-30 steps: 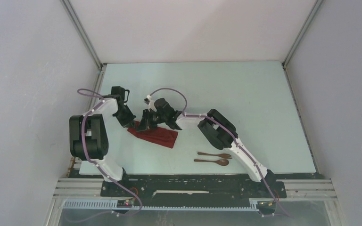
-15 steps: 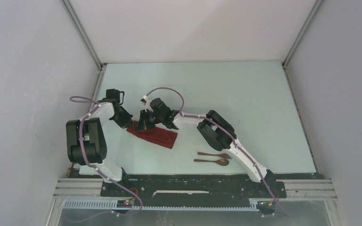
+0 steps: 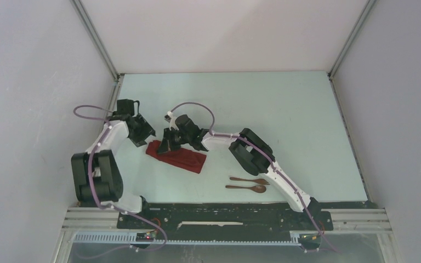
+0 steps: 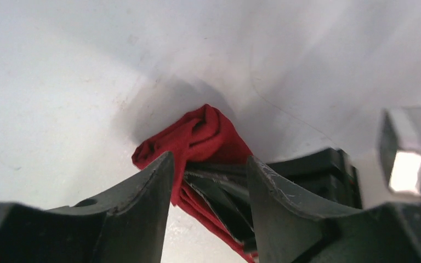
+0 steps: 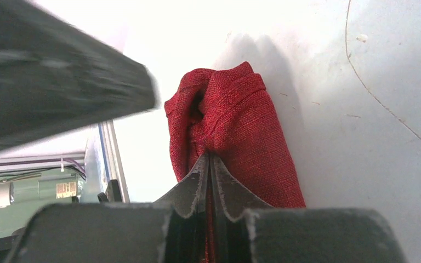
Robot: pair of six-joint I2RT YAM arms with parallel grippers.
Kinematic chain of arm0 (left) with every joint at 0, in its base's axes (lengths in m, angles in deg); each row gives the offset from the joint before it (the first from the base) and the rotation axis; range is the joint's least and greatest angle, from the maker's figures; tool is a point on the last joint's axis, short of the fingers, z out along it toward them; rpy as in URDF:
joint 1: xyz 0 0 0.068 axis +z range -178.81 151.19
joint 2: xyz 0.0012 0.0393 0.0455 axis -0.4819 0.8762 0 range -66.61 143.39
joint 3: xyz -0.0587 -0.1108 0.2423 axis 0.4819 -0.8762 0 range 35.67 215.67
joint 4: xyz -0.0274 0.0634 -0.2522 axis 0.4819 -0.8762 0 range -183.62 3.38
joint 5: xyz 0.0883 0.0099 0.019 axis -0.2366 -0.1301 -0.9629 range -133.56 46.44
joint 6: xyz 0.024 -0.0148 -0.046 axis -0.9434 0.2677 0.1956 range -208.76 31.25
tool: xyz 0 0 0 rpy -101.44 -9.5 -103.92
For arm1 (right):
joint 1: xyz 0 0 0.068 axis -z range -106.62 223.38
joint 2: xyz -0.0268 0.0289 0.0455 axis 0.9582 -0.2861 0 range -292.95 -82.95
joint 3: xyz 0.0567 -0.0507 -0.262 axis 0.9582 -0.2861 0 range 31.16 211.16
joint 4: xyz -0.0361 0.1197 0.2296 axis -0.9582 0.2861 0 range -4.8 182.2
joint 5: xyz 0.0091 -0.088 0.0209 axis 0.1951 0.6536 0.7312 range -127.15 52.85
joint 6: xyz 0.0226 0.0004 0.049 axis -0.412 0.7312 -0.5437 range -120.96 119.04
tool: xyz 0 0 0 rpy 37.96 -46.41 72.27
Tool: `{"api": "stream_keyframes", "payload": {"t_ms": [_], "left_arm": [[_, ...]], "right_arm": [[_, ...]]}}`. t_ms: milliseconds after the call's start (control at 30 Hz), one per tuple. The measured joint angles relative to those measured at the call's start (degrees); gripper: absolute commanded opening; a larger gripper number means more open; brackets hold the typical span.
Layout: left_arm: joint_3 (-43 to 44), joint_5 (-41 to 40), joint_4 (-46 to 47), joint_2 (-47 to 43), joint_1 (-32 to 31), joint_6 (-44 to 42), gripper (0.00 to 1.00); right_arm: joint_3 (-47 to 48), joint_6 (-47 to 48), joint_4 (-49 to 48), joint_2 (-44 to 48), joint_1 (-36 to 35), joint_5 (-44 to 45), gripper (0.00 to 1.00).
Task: Fold the napkin into a case and place the utensils inside
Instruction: Stuff the top corner of the smaller-rectangle-folded napkin into the folded napkin.
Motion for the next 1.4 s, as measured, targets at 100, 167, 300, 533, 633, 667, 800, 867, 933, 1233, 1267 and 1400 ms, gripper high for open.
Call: {"api": "stream_keyframes", "payload": {"t_ms": [100,167,300,533,633,667,800,867,933,1233,1267,1400], "left_arm": [[-0.76,-0.20,-0.26,-7.02,0.46,-1.38,0.60],[-1.57,-0.31,-0.31,-11.52,0.74,-2.01,0.54],[-5.75,0.17,-0.28,-18.99,1.60,-1.99,0.35],[-14.05,3.87,0.52,-16.00,3.80,-1.40,0.12],[-14.38,4.81,2.23,-12.61,4.04,-1.40,0.09],[-14.36,5.03,3.04,-11.72,4.07,-1.40,0.09],[-14.29,5.92,5.33,-8.76,4.07,-1.38,0.07],[-14.27,6.23,6.14,-7.65,4.07,-1.33,0.07],[-14.23,6.56,6.62,-6.78,4.07,-1.29,0.10],[-14.14,7.02,7.08,-7.69,4.11,-0.92,0.28],[-13.99,6.99,7.13,-7.98,4.11,-0.90,0.26],[-12.59,7.04,7.26,-7.45,4.11,-0.81,0.17]], "right_arm": [[-0.68,-0.52,-1.31,0.00,0.11,-0.22,0.11],[-1.05,-0.72,-2.03,0.00,0.13,-0.31,0.11],[-1.49,-1.07,-2.84,0.07,0.15,-0.33,0.11],[-1.64,-1.27,-3.08,0.09,0.17,-0.33,0.11],[-1.64,-1.27,-3.08,0.09,0.17,-0.33,0.10],[-1.66,-1.27,-3.08,0.09,0.17,-0.31,0.10],[-1.84,-1.25,-3.06,0.28,0.15,-0.11,0.10],[-1.86,-1.25,-3.04,0.28,0.15,-0.09,0.10],[-1.86,-1.25,-3.04,0.28,0.15,-0.09,0.10],[-1.86,-1.25,-3.02,0.28,0.15,-0.09,0.09],[-1.86,-1.25,-3.02,0.28,0.15,-0.09,0.09],[-1.86,-1.25,-3.02,0.28,0.15,-0.09,0.09]]}}
